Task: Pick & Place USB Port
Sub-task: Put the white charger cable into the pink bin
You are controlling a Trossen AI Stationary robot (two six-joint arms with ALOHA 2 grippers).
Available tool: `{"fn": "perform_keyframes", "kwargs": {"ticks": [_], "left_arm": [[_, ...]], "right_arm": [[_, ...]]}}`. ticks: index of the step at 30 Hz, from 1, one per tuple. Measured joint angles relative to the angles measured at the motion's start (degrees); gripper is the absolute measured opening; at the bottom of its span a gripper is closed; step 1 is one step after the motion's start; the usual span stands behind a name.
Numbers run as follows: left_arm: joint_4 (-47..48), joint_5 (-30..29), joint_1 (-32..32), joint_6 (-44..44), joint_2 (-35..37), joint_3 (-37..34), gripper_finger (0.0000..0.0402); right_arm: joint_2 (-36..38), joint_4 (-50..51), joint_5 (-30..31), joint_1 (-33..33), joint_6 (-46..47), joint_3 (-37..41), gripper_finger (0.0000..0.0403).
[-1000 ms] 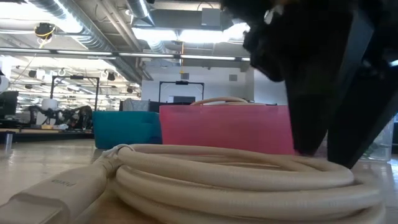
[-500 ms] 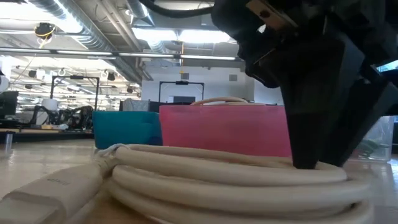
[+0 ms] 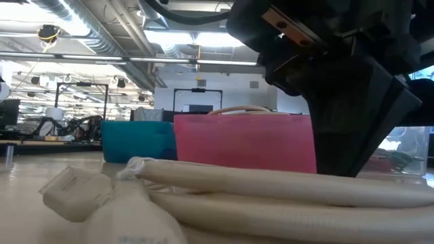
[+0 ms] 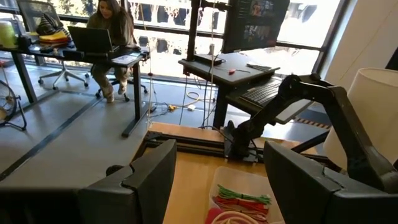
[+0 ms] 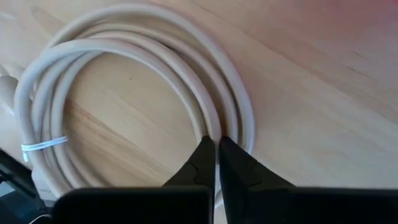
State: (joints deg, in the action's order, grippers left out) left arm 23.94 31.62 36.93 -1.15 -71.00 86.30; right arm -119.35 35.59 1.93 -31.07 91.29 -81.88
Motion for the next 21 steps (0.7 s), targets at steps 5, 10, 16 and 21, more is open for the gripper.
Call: {"fn": "perform_keyframes", "kwargs": {"ticks": [5,10,16,21], "left_arm": [[0.2,0.0,0.0,0.0,0.0,0.0,0.0235],[0.3,0.0,0.0,0.0,0.0,0.0,0.0235],[0.3,0.0,0.0,0.0,0.0,0.0,0.0235],[0.3,0.0,0.0,0.0,0.0,0.0,0.0235]], "right_arm": [[-0.4,3.2,1.9,0.0,-0.8,-4.4,0.0002],[-0.4,12.6,2.1,0.0,-2.6,-13.0,0.0001],[-0.3,28.9,3.3,-0.3,-3.3,-26.3,0.0001],[-0.2,43.5,7.8,-0.2,-3.1,-37.4,0.0000]]}}
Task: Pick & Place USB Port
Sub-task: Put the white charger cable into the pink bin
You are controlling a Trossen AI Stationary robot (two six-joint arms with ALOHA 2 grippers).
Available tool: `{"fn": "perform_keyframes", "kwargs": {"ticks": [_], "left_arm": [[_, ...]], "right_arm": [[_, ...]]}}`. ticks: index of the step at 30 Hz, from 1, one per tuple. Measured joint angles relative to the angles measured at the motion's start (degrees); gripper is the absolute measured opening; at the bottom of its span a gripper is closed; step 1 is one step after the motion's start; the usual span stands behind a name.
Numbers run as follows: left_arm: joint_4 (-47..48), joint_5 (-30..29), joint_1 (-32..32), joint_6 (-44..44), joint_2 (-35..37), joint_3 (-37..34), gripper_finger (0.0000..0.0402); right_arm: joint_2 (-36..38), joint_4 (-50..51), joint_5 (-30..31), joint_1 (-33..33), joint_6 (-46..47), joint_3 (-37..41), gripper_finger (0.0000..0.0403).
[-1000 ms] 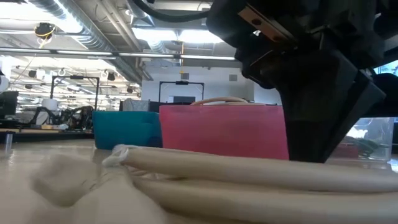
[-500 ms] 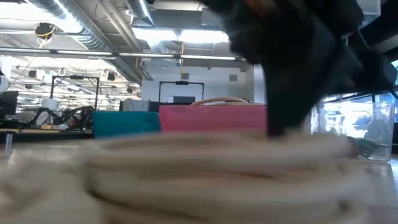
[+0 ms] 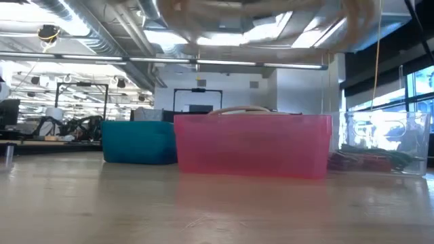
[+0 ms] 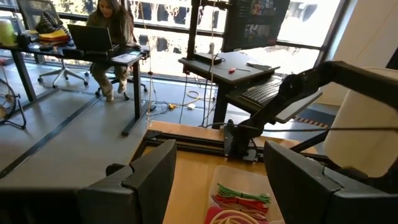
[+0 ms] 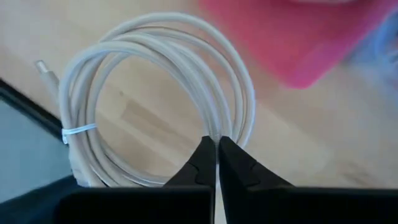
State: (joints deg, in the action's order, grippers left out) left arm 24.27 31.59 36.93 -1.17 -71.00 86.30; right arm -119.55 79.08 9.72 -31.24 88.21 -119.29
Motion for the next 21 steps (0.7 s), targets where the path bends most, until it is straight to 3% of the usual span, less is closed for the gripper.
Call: {"fn": "perform_keyframes", "kwargs": {"ticks": [4,8,21], "left_arm": [[0.1,0.0,0.0,0.0,0.0,0.0,0.0235],[0.3,0.0,0.0,-0.1,0.0,0.0,0.0235],[3.0,0.0,0.0,0.0,2.3,0.0,0.0235]], "right_arm": [[0.1,11.0,5.4,1.6,-0.2,-7.6,0.0000],[1.2,10.9,11.0,5.1,-5.6,-9.1,0.0000],[2.0,11.0,8.0,18.7,-26.7,-4.7,0.0000]]}}
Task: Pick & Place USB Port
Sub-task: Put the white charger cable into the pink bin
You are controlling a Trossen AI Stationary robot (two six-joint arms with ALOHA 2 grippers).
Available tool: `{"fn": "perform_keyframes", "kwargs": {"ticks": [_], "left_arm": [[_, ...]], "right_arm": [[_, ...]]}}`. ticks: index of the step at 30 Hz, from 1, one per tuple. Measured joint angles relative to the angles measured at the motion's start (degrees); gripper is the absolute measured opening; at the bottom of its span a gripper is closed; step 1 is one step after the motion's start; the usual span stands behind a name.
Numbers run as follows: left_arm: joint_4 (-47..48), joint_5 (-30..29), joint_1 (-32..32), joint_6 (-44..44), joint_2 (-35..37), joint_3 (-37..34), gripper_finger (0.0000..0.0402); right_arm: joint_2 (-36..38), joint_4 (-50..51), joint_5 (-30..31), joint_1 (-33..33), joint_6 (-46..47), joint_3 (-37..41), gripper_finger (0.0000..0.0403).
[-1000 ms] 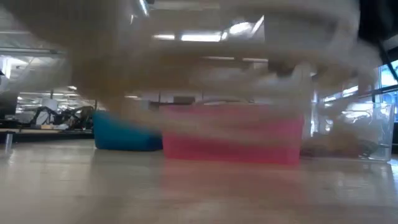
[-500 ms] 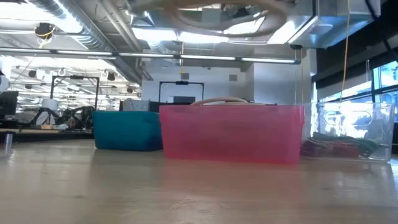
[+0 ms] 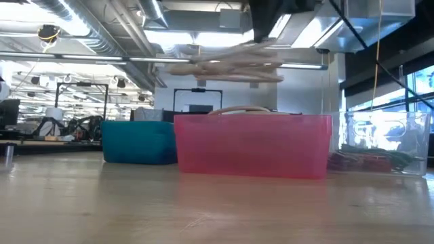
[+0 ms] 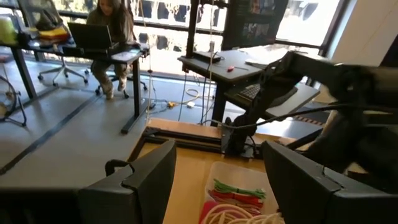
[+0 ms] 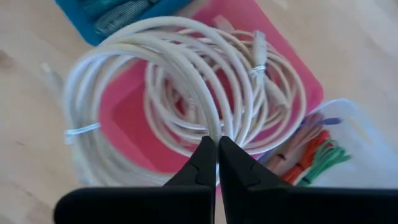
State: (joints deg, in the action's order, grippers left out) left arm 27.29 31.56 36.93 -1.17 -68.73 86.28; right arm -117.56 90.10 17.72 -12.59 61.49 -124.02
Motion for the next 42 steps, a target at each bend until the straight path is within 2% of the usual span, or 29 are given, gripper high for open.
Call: {"fn": "perform_keyframes", "kwargs": {"ticks": [7,13,24,33,42], "left_arm": [[0.0,-0.4,1.5,0.0,3.9,0.0,0.0235],[1.2,-0.5,2.9,-0.8,7.1,0.0,0.0235],[3.1,-0.5,3.1,-2.1,10.8,0.0,0.0235],[3.0,-0.5,3.0,-2.2,13.4,0.0,0.0235],[3.0,-0.5,3.1,-3.9,14.7,0.0,0.0235]], "right_arm": [[0.4,-0.1,-5.5,5.5,-9.9,5.8,0.0000],[0.4,-0.6,-7.4,9.6,-17.9,11.0,0.0000],[0.5,-12.8,-12.3,17.0,-31.7,18.9,0.0000],[0.5,-20.5,-16.5,20.2,-38.2,25.9,0.0000],[0.6,-23.5,-16.7,21.5,-40.8,28.5,0.0002]]}}
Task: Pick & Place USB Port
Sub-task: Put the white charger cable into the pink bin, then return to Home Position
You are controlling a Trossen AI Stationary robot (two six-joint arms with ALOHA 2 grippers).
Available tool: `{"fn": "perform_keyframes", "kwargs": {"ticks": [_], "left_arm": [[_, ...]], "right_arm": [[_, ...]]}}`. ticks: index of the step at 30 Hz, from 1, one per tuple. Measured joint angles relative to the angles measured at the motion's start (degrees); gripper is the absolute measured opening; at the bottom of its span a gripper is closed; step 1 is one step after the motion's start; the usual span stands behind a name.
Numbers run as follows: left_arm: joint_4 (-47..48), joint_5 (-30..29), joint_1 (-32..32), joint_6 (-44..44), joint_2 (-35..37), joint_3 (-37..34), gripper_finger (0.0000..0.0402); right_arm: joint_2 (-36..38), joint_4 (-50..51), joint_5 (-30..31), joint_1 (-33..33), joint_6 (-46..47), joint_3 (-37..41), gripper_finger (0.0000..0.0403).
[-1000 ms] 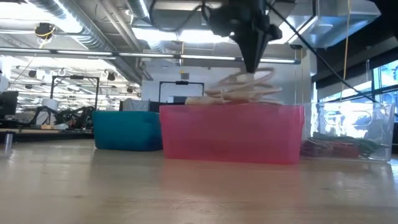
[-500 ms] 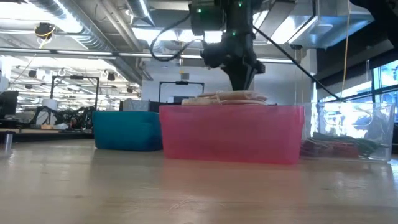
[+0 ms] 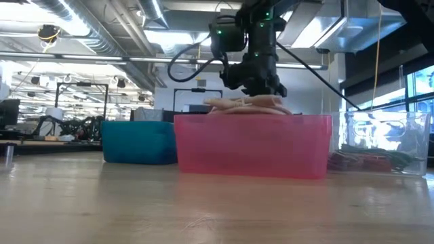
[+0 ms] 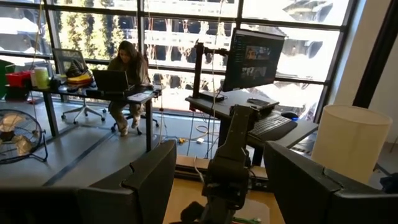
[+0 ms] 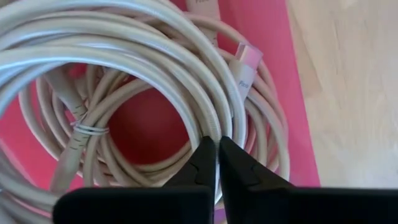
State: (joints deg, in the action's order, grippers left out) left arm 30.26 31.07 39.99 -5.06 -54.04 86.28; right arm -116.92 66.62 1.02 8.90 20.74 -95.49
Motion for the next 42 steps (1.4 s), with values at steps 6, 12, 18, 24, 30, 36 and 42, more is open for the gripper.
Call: {"fn": "perform_keyframes", "kwargs": {"ticks": [6,12,18,24,30,36,42], "left_arm": [[0.1,-0.1,0.0,-0.2,-0.1,0.0,0.0235],[0.3,-1.3,0.0,0.3,-0.1,0.0,0.0235],[0.6,-2.6,0.0,1.3,-0.1,0.0,0.0235],[1.9,-3.6,0.0,3.2,0.7,0.0,0.0235],[3.6,-4.2,-0.5,3.9,3.4,0.0,0.0235],[3.9,-4.3,-3.9,-1.2,10.4,-6.8,0.0235],[-1.6,-10.2,-7.2,-11.7,21.1,-23.9,0.0235]], "right_arm": [[1.4,1.1,2.7,-0.5,1.2,-2.8,0.0059],[6.9,2.9,9.1,-1.2,2.9,-4.9,0.0122],[11.8,7.7,10.1,-1.2,6.4,-5.0,0.0155],[18.8,15.5,21.1,-3.1,12.2,-5.0,0.0159],[29.4,8.2,27.4,-8.7,13.4,-5.0,0.0160],[37.4,0.1,32.9,-15.8,9.8,-5.0,0.0146],[41.3,0.0,33.8,-21.6,7.8,-2.9,0.0113]]}}
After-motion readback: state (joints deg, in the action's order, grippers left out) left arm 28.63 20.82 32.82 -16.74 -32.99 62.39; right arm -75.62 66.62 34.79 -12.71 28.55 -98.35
